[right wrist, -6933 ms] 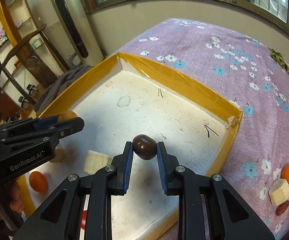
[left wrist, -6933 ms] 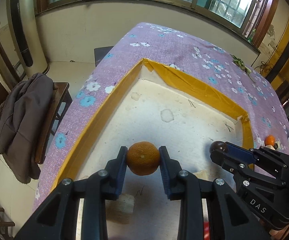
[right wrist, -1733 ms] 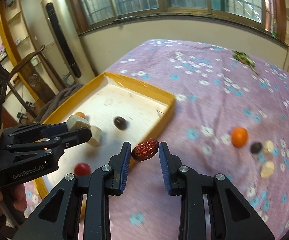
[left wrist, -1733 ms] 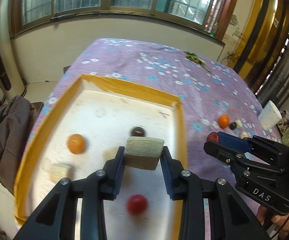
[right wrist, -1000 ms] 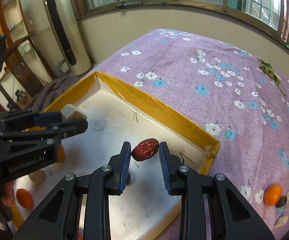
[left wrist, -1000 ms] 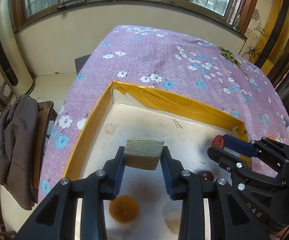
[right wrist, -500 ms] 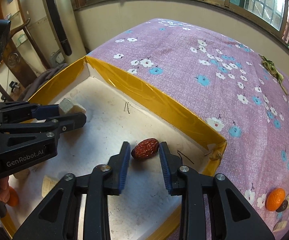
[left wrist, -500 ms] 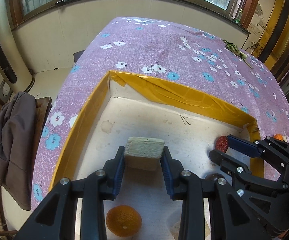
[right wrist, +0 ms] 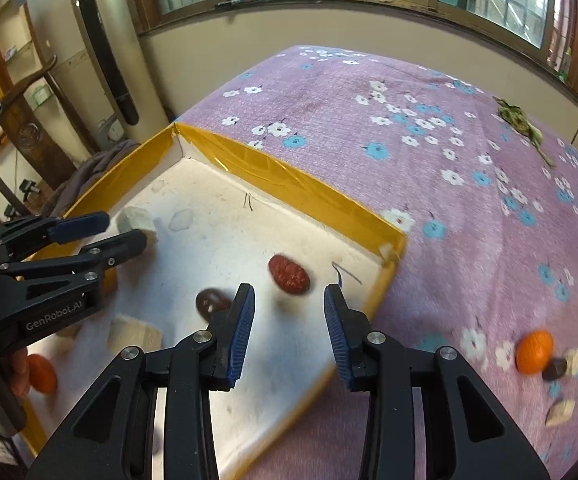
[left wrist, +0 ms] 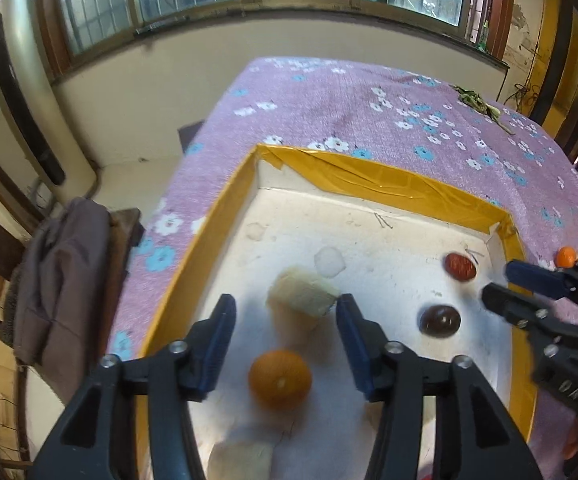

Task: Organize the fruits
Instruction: 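Release the wooden cube and red date into the tray with both tools, then move both tools back toward the remaining items on the cloth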

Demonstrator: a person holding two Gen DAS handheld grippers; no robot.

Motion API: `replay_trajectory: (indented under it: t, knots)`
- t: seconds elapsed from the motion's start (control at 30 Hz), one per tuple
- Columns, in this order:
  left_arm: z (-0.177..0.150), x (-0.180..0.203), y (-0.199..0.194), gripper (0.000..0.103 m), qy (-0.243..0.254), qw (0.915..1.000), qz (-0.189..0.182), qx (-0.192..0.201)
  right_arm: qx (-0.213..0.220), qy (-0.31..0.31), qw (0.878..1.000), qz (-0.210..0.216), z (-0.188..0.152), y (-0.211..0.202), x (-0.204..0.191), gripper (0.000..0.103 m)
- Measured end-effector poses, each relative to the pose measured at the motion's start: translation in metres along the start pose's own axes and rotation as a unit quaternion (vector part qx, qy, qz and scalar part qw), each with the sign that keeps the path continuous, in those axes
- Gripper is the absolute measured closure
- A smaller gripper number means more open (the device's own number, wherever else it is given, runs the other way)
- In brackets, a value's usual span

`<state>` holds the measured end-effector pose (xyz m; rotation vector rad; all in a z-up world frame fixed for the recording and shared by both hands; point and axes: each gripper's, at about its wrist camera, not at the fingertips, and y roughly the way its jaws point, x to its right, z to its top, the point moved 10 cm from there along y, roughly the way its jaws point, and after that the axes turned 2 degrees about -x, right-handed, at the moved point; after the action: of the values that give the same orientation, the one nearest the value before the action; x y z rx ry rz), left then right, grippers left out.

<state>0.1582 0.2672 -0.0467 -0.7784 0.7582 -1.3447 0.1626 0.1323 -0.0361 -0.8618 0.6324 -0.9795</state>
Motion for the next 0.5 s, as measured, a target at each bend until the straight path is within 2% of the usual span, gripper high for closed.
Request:
replay_trajectory:
  t: [0.13, 0.3, 0.5]
  knots:
    - [-0.009, -0.001, -0.016, 0.036, -0.014, 0.9997, 0.003, 0.017, 0.015, 0.01, 1.0, 0.008, -0.008, -0.02, -0.002, 0.068]
    - [-0.019, -0.003, -0.045, 0.03, -0.049, 0.9973, 0.012, 0.054, 0.04, 0.009, 0.999, -0.004, -0.024, -0.048, -0.002, 0.065]
    - [-0.033, 0.006, -0.077, 0.029, -0.082, 0.9915, 0.008, 0.101, 0.071, 0.013, 0.997, -0.01, -0.048, -0.082, 0.007, 0.061]
